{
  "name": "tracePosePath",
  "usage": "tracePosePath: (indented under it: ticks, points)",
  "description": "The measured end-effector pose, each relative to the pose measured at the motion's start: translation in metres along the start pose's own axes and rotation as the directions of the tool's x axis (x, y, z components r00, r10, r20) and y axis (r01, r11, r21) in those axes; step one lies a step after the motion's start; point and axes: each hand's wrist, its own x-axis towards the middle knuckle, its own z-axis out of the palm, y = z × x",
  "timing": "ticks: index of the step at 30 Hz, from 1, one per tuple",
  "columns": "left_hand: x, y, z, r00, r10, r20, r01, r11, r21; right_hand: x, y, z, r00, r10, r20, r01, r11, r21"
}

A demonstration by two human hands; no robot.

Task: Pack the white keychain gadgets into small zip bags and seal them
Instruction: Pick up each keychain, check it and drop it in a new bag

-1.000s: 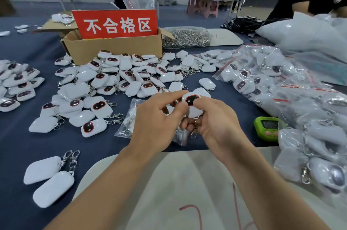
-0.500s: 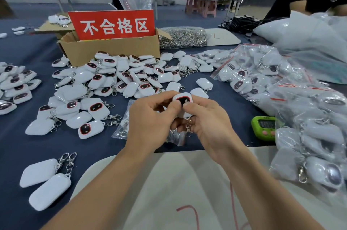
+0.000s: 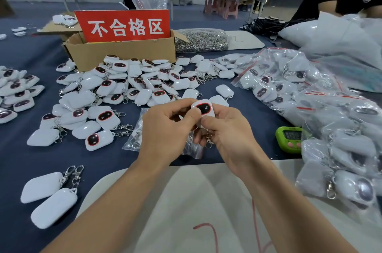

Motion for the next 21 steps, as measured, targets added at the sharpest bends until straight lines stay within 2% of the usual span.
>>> tracePosePath:
  ticks: [5,9,11,14,21]
  points:
    - [-0.001,0.001,0.0,0.997,0.045,-0.069,-0.038,0.994,0.101,-0.001,0.0,0.002,0.998,-0.042,-0.048,0.039,0.997,-0.059]
    - [0.0,-0.003,0.001,0.989,0.043,-0.144,-0.018,0.985,0.171,0.001,0.0,-0.005,0.961,-0.132,-0.244,0.101,0.986,-0.135]
    - [-0.001,-0.004,0.002,0.988,0.049,-0.146,-0.018,0.977,0.211,0.002,-0.001,-0.009,0.941,-0.177,-0.289,0.133,0.977,-0.166]
    - [-0.003,-0.004,0.003,0.988,0.066,-0.14,-0.027,0.964,0.264,0.001,-0.001,-0.009,0.922,-0.226,-0.313,0.163,0.963,-0.215]
    - [-0.004,-0.003,0.004,0.988,0.113,-0.108,-0.082,0.962,0.259,0.004,0.002,-0.013,0.907,-0.266,-0.327,0.177,0.944,-0.279]
